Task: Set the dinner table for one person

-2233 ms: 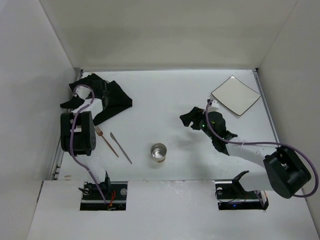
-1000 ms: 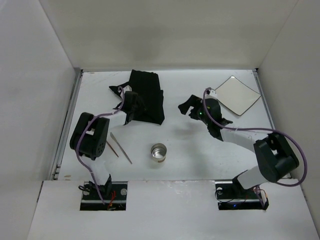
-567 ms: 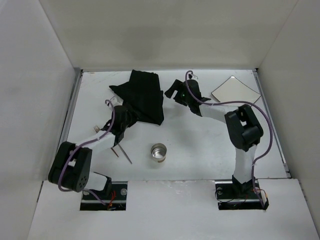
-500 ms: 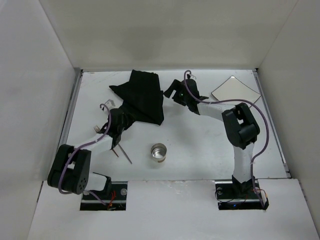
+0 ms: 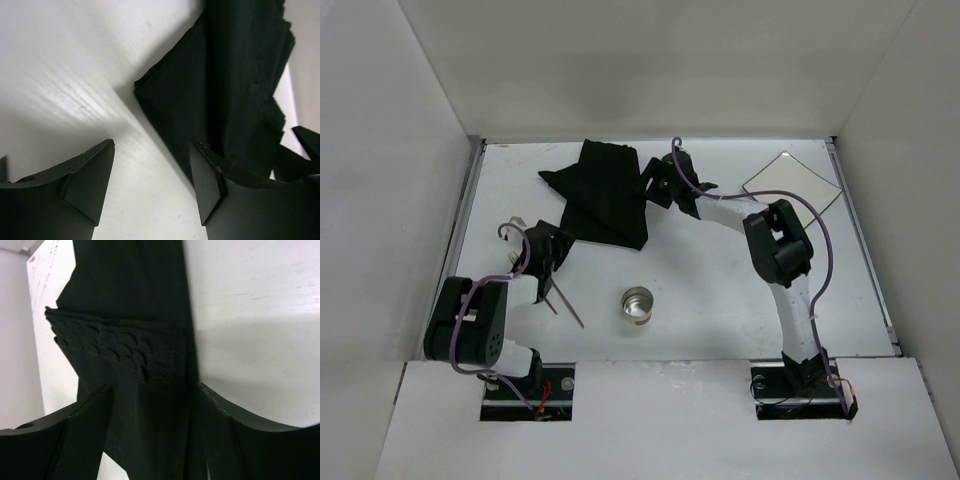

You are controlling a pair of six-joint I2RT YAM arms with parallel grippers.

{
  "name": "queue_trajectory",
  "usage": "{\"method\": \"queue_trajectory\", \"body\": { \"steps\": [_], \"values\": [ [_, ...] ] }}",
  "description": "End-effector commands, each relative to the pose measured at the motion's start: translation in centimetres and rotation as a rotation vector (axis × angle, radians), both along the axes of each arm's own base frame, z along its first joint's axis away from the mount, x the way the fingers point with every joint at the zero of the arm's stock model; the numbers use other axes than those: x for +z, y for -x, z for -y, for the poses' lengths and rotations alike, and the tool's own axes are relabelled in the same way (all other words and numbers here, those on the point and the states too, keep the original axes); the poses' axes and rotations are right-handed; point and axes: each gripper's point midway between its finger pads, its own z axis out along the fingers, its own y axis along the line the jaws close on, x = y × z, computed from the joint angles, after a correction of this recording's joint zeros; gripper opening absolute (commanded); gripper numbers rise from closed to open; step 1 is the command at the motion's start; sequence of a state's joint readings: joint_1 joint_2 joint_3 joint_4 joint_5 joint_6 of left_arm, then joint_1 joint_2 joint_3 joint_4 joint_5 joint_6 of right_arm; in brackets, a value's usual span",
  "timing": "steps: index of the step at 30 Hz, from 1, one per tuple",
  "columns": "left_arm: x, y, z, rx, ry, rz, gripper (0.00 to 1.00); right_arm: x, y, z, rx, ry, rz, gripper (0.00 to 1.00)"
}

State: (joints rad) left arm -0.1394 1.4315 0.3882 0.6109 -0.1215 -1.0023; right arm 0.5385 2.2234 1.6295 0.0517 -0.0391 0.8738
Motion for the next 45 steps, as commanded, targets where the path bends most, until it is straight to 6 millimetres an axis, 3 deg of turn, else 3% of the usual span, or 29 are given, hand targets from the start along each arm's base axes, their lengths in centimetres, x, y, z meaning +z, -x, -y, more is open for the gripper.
{"method": "queue_trajectory", "body": {
  "steps": [1,7,9,11,15,18,20,22,25,28,31,35,42,45],
  "values": [
    [0.2,-1.4,0.5,0.018,0.078,0.039,0.6,1.1,0.0,-1.5,0.033,-0.036,-0.002,0.68],
    [-2.5,-2.2,0.5,0.059,0.141,-0.032,0.52,0.9,-0.2,-2.0,0.049,-0.051,-0.012,0.47],
    [-2.8,-2.3,0.6,0.065,0.148,-0.036,0.44,1.0,-0.2,-2.3,0.061,-0.065,-0.016,0.37],
    [-2.9,-2.5,0.5,0.072,0.141,-0.034,0.3,1.4,-0.3,-2.5,0.069,-0.076,-0.012,0.25],
    [-3.0,-2.6,0.1,0.092,0.131,-0.028,0.11,4.4,-0.2,-2.4,0.057,-0.121,0.039,0.11],
    [-3.1,-2.5,-0.2,0.11,0.116,-0.022,0.05,8.1,-0.5,0.7,-0.022,-0.182,0.123,0.08],
    [-3.4,-2.3,-0.8,0.137,0.095,-0.026,0.04,10.1,0.2,4.0,-0.093,-0.212,0.172,0.07],
    [-3.4,-2.2,-0.9,0.143,0.086,-0.026,0.02,10.7,1.3,8.2,-0.19,-0.217,0.205,0.07],
    [-3.5,-1.9,-1.0,0.146,0.07,-0.028,0.02,9.3,4.2,14.8,-0.366,-0.209,0.214,0.07],
    [-3.7,-1.6,-1.3,0.158,0.066,-0.034,0.01,6.1,7.4,19.1,-0.506,-0.158,0.178,0.08],
    [-3.4,-1.4,-1.4,0.159,0.054,-0.027,0.01,3.0,10.4,22.0,-0.6,-0.079,0.139,0.08],
    [-2.9,-0.8,-1.4,0.157,0.047,-0.023,0.01,0.6,13.0,22.6,-0.62,0.042,0.07,0.08],
    [-1.1,1.3,-2.2,0.168,-0.024,-0.01,0.03,0.3,15.2,22.5,-0.565,0.137,0.046,0.13],
    [-0.1,2.2,-2.7,0.174,-0.093,0.006,0.11,-0.7,15.7,22.4,-0.534,0.168,0.016,0.17]
  ]
}}
